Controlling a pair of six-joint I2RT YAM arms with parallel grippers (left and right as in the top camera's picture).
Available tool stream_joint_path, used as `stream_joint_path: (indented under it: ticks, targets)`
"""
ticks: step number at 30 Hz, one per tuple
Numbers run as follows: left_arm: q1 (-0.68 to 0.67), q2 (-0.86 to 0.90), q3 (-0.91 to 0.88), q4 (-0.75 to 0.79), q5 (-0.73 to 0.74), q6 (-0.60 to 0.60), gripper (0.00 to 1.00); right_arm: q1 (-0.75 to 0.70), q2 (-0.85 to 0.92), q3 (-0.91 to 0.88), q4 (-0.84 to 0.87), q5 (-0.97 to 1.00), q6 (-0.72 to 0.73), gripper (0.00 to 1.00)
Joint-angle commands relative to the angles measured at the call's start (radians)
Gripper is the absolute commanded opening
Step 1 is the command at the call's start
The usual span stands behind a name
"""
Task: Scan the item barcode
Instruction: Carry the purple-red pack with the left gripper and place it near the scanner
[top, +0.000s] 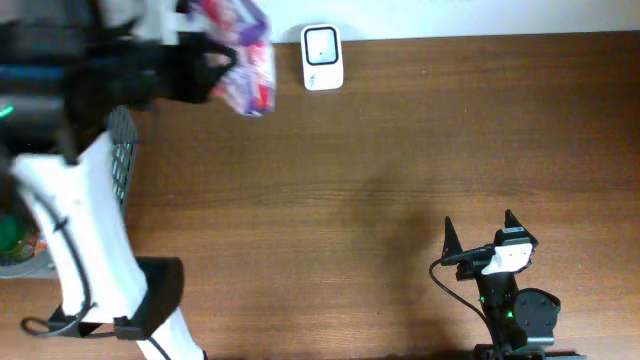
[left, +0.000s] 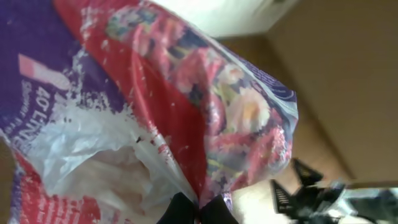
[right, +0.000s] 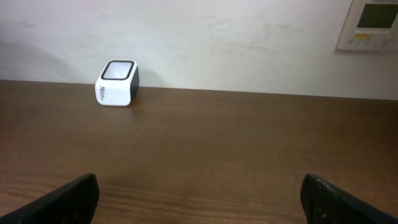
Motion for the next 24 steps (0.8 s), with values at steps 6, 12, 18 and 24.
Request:
stream_joint_path:
  ticks: [6,12,18,24]
  targets:
    - [-0.469,-0.001,-0.826,0.559,-0.452,0.172,0.00,-0.004,-0.008,-0.009,-0.002,0.005,0.004,0.98]
    - [-0.525,-0.001,-1.288,0.975,-0.513,0.420,0.00,-0.004,-0.008,-0.009,-0.002,0.005,0.004,0.99]
    - [-0.504,-0.068,-1.141,0.977,-0.511,0.214,0.99,-0.004,-0.008,-0.009,-0.002,0.005,0.004,0.98]
    - [-0.403,-0.119,-1.153,0.624,-0.422,-0.400,0.79,-0.004,-0.008,-0.009,-0.002,0.005,0.004,0.99]
